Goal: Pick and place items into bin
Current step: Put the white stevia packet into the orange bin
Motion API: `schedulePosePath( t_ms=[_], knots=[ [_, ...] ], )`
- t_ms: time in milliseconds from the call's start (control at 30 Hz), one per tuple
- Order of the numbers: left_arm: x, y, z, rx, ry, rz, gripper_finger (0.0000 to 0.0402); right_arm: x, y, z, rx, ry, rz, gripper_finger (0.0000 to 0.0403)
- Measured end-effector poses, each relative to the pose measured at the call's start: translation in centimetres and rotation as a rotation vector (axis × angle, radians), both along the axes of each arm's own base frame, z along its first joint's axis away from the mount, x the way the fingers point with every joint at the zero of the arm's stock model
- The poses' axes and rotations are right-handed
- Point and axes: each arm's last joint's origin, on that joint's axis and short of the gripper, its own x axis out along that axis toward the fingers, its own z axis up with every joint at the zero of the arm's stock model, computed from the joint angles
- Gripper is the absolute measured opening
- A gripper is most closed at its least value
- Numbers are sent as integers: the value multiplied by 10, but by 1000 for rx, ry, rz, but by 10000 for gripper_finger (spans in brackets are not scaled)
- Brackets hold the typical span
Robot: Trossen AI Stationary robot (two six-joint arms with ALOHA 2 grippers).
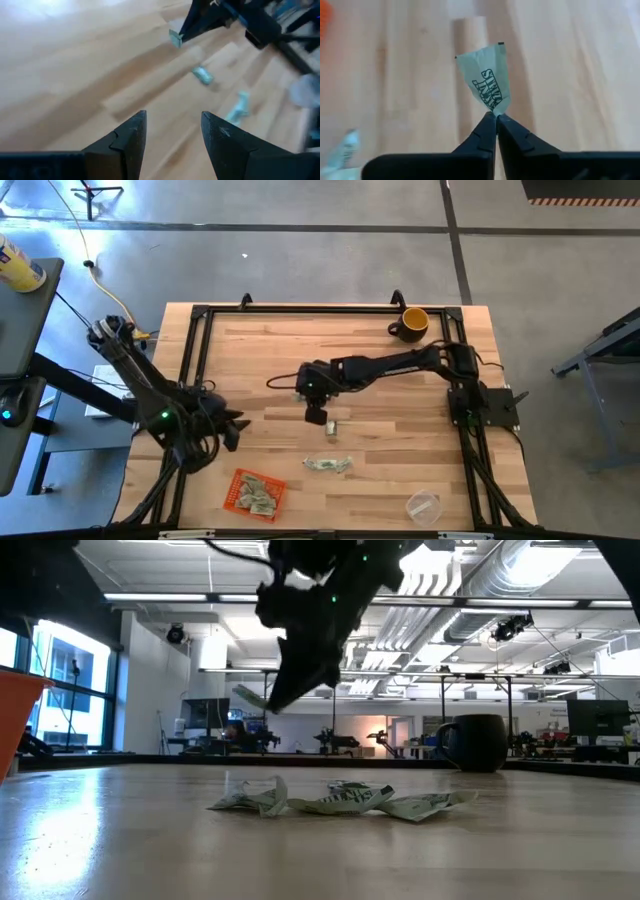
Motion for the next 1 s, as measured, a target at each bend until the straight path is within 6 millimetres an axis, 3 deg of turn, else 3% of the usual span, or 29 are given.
schedulePosePath(
  t_ms=[333, 500, 800, 1000],
  knots=[
    [28, -12, 2, -100, -52, -232, 223, 2, 77, 23, 99, -87, 138, 2],
    [34, -13, 5, -185, -57, -271, 223, 5, 91, 15, 146, -92, 134, 1],
    [46, -25, -5, -268, -14, -344, 223, 8, 135, 1, 223, -148, 161, 0],
    [58, -38, -11, -330, -59, -369, 223, 8, 137, 2, 209, -159, 116, 0]
  ],
)
